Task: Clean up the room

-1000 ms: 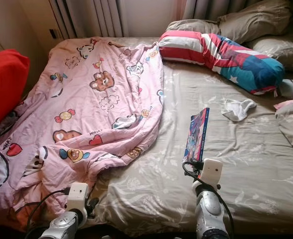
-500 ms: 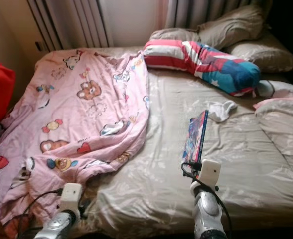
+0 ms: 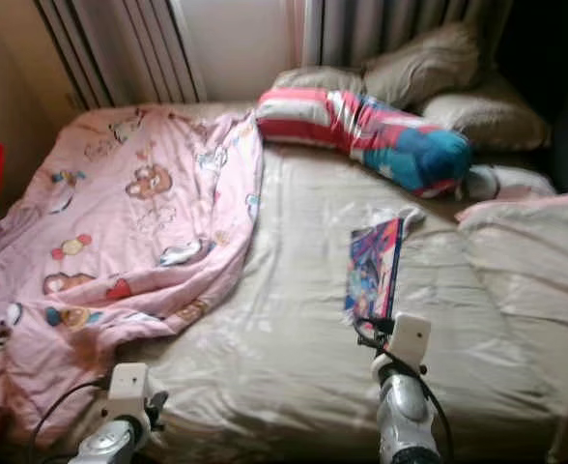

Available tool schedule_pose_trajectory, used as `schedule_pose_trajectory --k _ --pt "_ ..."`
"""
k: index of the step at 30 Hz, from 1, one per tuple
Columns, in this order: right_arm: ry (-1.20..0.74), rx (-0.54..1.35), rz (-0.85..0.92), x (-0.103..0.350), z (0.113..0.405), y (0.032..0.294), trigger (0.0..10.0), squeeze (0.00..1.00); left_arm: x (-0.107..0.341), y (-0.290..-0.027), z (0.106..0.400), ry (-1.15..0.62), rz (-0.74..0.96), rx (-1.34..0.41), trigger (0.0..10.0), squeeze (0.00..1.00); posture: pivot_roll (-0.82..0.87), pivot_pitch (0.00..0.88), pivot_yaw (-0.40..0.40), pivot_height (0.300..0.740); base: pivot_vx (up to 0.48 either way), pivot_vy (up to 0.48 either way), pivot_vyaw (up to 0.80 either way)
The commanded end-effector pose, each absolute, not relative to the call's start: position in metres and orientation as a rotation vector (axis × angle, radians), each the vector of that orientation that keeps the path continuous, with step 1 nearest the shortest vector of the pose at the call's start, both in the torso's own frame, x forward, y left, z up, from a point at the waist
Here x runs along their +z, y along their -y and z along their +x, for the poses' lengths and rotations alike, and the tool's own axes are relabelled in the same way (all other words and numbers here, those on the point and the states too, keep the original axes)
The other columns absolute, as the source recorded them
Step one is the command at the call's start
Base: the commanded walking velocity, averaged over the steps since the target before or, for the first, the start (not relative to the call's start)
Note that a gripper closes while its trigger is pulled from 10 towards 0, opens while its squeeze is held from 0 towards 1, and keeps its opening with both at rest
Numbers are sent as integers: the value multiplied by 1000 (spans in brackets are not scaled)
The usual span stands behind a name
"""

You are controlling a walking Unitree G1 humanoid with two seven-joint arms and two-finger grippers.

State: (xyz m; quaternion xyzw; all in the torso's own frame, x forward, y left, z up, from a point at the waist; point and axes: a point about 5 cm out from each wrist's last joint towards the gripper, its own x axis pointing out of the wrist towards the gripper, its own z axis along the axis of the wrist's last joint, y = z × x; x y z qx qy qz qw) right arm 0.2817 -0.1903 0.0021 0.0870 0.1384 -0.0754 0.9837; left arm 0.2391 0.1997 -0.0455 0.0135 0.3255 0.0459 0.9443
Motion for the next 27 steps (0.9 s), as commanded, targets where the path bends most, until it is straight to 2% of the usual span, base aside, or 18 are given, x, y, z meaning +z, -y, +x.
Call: schedule_pose_trajectory --k 1,8,27 --pt "-251 -142 182 6 285 186 10000 0 -47 -209 235 -674 40 117 10000 0 -70 71 37 740 0 -480 0" --pt "-253 -143 182 6 285 187 10000 0 -44 -205 239 -660 30 103 10000 0 -65 88 35 740 0 -456 0" --pt "-264 -138 176 5 285 186 10000 0 -42 -201 243 -653 11 86 10000 0 -63 109 35 740 0 0 0"
